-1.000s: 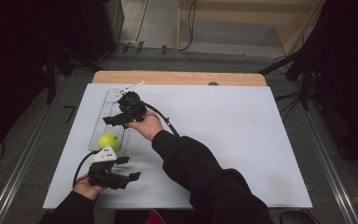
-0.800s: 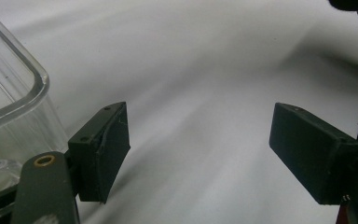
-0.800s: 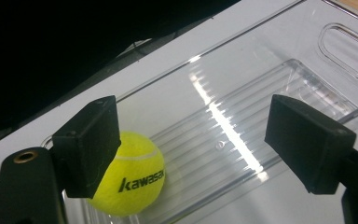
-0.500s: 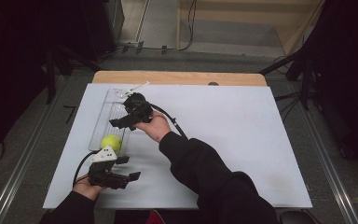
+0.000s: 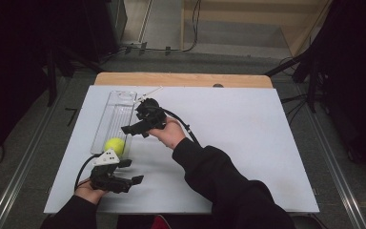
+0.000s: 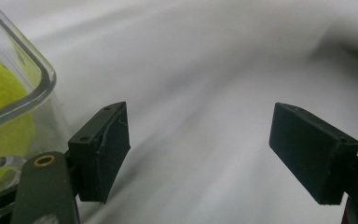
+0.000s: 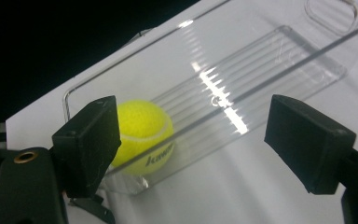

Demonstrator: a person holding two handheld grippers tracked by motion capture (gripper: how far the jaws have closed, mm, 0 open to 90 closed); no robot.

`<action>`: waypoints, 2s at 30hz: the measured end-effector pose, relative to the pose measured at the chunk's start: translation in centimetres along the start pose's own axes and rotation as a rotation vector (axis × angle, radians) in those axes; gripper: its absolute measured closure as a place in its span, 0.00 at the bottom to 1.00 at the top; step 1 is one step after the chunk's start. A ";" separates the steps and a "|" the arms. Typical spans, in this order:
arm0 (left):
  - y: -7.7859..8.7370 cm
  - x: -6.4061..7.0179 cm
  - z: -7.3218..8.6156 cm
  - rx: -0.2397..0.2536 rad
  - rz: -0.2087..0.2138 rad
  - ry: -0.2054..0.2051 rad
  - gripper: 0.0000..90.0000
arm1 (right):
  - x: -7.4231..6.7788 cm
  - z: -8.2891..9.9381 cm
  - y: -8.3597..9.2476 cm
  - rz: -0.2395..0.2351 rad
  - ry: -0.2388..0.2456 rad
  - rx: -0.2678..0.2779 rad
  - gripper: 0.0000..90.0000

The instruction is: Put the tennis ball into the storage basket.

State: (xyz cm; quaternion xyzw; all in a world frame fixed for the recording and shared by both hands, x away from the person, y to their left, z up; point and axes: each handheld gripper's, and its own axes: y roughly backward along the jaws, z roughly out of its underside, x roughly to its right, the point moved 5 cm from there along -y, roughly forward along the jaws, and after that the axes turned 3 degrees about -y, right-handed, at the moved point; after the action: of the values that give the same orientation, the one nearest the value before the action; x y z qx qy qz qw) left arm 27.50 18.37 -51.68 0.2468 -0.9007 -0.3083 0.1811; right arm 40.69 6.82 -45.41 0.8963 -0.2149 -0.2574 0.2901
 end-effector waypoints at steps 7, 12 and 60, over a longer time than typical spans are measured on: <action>-0.1 0.0 -0.1 -0.004 -0.007 -0.001 0.23 | 0.4 1.5 0.5 0.005 -0.006 -0.022 0.18; -0.2 -0.1 -0.1 -0.003 -0.010 0.000 0.23 | 0.7 2.4 1.5 0.010 -0.011 -0.019 0.18; 0.4 0.4 0.3 0.004 -0.011 0.000 0.23 | 4.9 10.9 9.9 0.046 -0.080 0.008 0.18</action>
State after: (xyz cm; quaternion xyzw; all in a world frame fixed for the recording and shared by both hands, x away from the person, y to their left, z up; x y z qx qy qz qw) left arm 26.92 18.59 -51.55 0.2520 -0.9000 -0.3074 0.1790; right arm 35.79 -7.61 -48.41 0.8814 -0.2476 -0.2854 0.2835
